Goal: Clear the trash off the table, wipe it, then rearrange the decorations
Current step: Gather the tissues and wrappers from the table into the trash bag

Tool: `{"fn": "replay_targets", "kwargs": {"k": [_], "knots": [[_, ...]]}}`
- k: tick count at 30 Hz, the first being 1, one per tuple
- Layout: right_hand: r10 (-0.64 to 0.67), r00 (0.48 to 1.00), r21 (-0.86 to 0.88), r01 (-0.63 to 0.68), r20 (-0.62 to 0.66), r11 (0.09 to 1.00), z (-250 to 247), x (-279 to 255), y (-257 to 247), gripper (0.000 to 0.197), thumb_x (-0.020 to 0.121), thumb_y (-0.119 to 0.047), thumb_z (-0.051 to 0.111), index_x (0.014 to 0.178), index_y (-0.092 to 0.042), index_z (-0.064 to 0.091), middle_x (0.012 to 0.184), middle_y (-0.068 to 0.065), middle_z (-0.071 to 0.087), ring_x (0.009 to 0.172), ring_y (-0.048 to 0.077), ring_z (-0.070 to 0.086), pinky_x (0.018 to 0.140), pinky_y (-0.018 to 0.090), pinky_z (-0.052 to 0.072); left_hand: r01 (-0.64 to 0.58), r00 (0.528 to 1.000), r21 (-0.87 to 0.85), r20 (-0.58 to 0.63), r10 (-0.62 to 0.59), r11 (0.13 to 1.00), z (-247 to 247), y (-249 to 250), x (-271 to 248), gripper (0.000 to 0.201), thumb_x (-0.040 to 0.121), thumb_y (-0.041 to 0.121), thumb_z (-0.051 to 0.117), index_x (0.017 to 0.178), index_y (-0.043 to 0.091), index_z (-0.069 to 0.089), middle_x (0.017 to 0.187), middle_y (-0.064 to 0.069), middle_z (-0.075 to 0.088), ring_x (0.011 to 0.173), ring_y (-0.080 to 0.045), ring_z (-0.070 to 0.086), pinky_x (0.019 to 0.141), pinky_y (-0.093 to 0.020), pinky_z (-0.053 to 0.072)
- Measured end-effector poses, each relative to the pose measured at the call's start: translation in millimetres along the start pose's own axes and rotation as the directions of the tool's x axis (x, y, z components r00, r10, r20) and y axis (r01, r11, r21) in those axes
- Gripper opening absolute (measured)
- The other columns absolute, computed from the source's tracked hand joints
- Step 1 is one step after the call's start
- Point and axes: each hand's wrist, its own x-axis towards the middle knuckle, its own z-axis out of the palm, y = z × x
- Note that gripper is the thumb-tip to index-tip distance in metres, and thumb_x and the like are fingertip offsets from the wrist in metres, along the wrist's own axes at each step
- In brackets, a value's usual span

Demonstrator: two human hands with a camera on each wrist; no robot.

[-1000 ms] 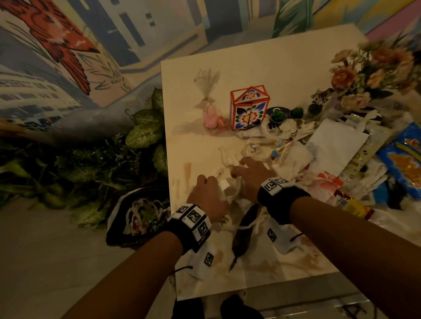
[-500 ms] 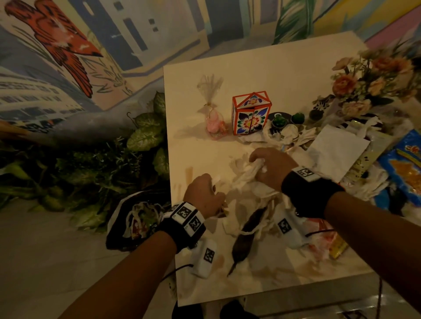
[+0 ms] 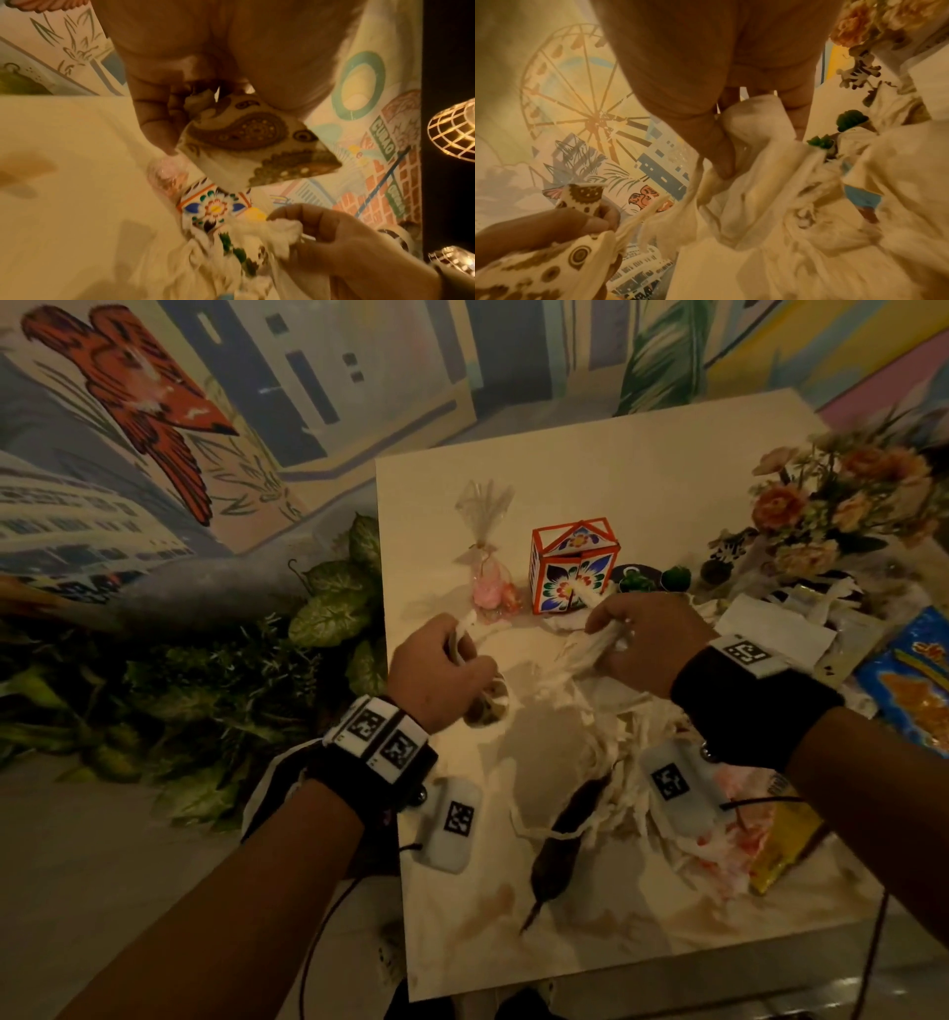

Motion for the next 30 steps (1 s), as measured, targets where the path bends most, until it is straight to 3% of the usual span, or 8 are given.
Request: {"fn": "replay_targets", "kwargs": {"k": [3, 7, 10, 13, 18, 21, 25, 30], "knots": [[-0.061, 0.997, -0.009, 0.061, -0.039, 0.998, -8, 5, -13, 0.028, 0.073, -0.015, 0.076, 0.097, -0.021, 0.064, 0.106, 0.003, 0.063, 0.088, 0.013, 0.049, 0.079, 0.023, 0.039, -0.001, 0.997, -0.047, -0.081, -0.003, 0.999, -29, -10, 9, 0.019, 0.067, 0.022, 0.065, 0.072, 0.009, 0.052, 0.069, -0.015, 0.060, 0.067, -0.033, 0.060, 0.058, -0.043, 0.054], [-0.154, 0.987, -0.026, 0.153, -0.039, 0.988, -5, 14, -44, 0.021, 0.074, -0.015, 0.072, 0.091, -0.024, 0.065, 0.098, 0.001, 0.064, 0.084, 0.014, 0.050, 0.076, 0.022, 0.036, 0.021, 0.984, 0.024, -0.176, -0.016, 1.000, -69, -42, 17, 0.015, 0.077, 0.013, 0.067, 0.077, 0.006, 0.054, 0.068, -0.007, 0.053, 0.064, -0.021, 0.048, 0.056, -0.029, 0.040], [-0.195, 0.981, -0.024, 0.196, 0.014, 0.980, 10, 19, -75, 0.021, 0.074, -0.015, 0.071, 0.093, -0.023, 0.066, 0.096, 0.001, 0.065, 0.087, 0.017, 0.055, 0.075, 0.021, 0.036, 0.111, 0.972, 0.067, -0.214, -0.095, 0.992, -97, -84, 17, 0.016, 0.077, 0.014, 0.068, 0.077, 0.012, 0.051, 0.067, 0.002, 0.050, 0.068, -0.019, 0.048, 0.060, -0.028, 0.035], [-0.240, 0.967, -0.035, 0.243, 0.083, 0.969, 34, 23, -109, 0.024, 0.073, -0.017, 0.072, 0.096, -0.021, 0.067, 0.100, 0.003, 0.066, 0.094, 0.022, 0.059, 0.077, 0.023, 0.039, 0.226, 0.955, 0.166, -0.234, -0.185, 0.960, -117, -137, 18, 0.018, 0.078, 0.017, 0.067, 0.078, 0.007, 0.053, 0.072, -0.004, 0.053, 0.072, -0.024, 0.050, 0.065, -0.030, 0.036], [-0.272, 0.948, -0.021, 0.279, 0.168, 0.960, 88, 33, -168, 0.026, 0.074, -0.018, 0.073, 0.099, -0.020, 0.067, 0.104, 0.001, 0.064, 0.094, 0.019, 0.055, 0.078, 0.023, 0.038, 0.426, 0.905, 0.304, -0.134, -0.404, 0.852, -137, -237, 20, 0.027, 0.082, 0.027, 0.067, 0.088, 0.005, 0.052, 0.082, -0.007, 0.055, 0.081, -0.029, 0.055, 0.067, -0.032, 0.039], [-0.299, 0.921, -0.002, 0.309, 0.251, 0.951, 133, 41, -202, 0.025, 0.077, -0.018, 0.069, 0.101, -0.020, 0.065, 0.108, 0.003, 0.062, 0.100, 0.022, 0.056, 0.081, 0.025, 0.041, 0.497, 0.847, 0.403, -0.033, -0.530, 0.769, -135, -287, 19, 0.038, 0.086, 0.033, 0.063, 0.112, 0.007, 0.054, 0.116, -0.011, 0.058, 0.105, -0.033, 0.055, 0.083, -0.035, 0.044], [-0.245, 0.869, -0.027, 0.283, 0.430, 0.959, 202, 58, -233, 0.023, 0.083, -0.018, 0.063, 0.105, -0.021, 0.061, 0.111, 0.002, 0.058, 0.105, 0.022, 0.054, 0.078, 0.023, 0.037, 0.469, 0.819, 0.492, 0.068, -0.570, 0.733, -128, -326, 17, 0.045, 0.096, 0.034, 0.048, 0.131, 0.006, 0.044, 0.136, -0.012, 0.047, 0.121, -0.032, 0.046, 0.096, -0.034, 0.038], [-0.080, 0.836, -0.081, 0.147, 0.543, 0.986, 267, 74, -245, 0.022, 0.087, -0.020, 0.060, 0.109, -0.021, 0.060, 0.112, -0.004, 0.055, 0.108, 0.019, 0.053, 0.075, 0.020, 0.034, 0.453, 0.800, 0.472, 0.160, -0.578, 0.757, -119, -375, 29, 0.054, 0.092, 0.034, 0.055, 0.138, 0.008, 0.039, 0.139, -0.012, 0.045, 0.123, -0.030, 0.046, 0.098, -0.033, 0.039]]}}
